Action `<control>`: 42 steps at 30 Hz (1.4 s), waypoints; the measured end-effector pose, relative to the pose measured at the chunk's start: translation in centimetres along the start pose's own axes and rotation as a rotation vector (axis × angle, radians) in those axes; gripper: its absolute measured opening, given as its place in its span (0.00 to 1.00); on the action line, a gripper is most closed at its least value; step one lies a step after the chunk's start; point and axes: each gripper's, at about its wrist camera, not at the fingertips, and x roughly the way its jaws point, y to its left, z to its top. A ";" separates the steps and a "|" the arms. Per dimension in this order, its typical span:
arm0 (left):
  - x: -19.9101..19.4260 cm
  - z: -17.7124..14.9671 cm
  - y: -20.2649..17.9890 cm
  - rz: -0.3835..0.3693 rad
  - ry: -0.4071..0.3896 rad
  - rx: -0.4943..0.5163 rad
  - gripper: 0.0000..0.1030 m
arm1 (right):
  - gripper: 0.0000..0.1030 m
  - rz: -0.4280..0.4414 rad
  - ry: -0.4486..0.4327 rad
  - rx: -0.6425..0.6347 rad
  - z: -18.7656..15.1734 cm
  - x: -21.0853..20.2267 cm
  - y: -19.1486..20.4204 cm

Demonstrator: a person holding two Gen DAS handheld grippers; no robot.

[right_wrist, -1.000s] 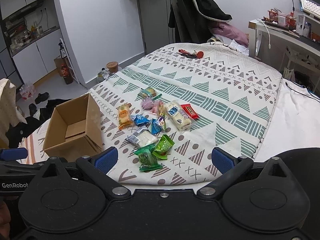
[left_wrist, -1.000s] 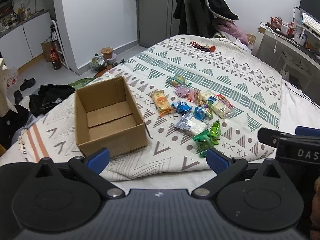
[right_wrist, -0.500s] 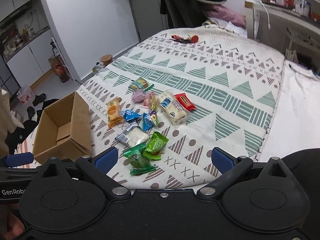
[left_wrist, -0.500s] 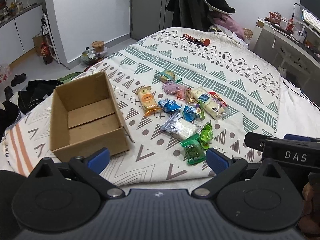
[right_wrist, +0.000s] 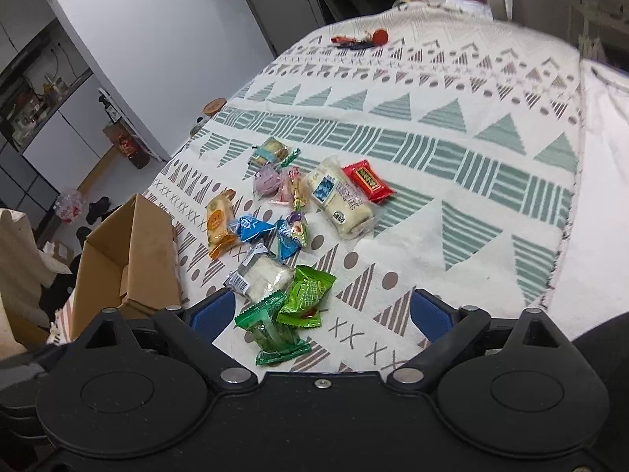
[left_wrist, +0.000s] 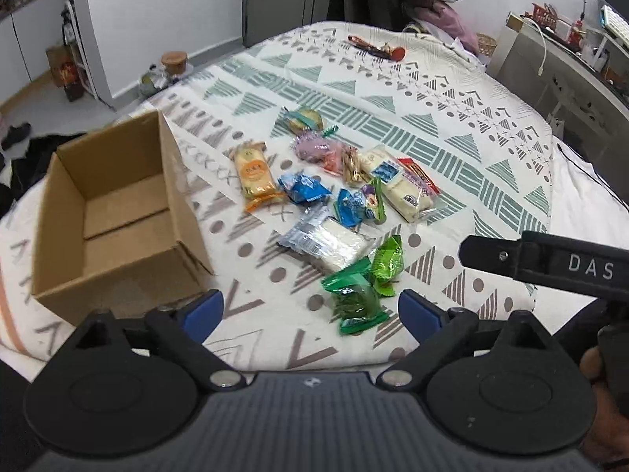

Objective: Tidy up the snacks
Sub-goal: 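Grasp a green snack packet with the left tool while the right tool grasps another green packet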

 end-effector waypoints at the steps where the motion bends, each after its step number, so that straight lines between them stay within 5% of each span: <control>1: 0.5 0.1 -0.1 0.009 0.003 -0.002 0.91 | 0.91 0.006 0.009 0.007 0.1 0.4 -0.2; 22: 8.9 0.3 -2.5 -0.045 0.069 0.005 0.87 | 0.83 0.113 0.182 0.079 1.0 8.0 -2.5; 32: 10.6 0.3 -3.6 0.037 0.066 0.037 0.87 | 0.81 0.137 0.227 0.103 1.1 9.8 -3.2; 33: 10.9 0.2 -3.7 0.040 0.075 0.042 0.85 | 0.77 0.141 0.229 0.103 1.1 10.0 -3.3; 35: 11.4 0.2 -3.7 0.034 0.109 0.030 0.50 | 0.70 0.148 0.241 0.107 1.0 10.3 -3.4; 36: 11.7 0.1 -3.8 0.033 0.127 0.031 0.45 | 0.65 0.149 0.246 0.111 1.0 10.5 -3.4; 42: 11.3 0.0 -3.5 0.034 0.129 0.023 0.37 | 0.60 0.154 0.255 0.101 0.8 11.1 -2.9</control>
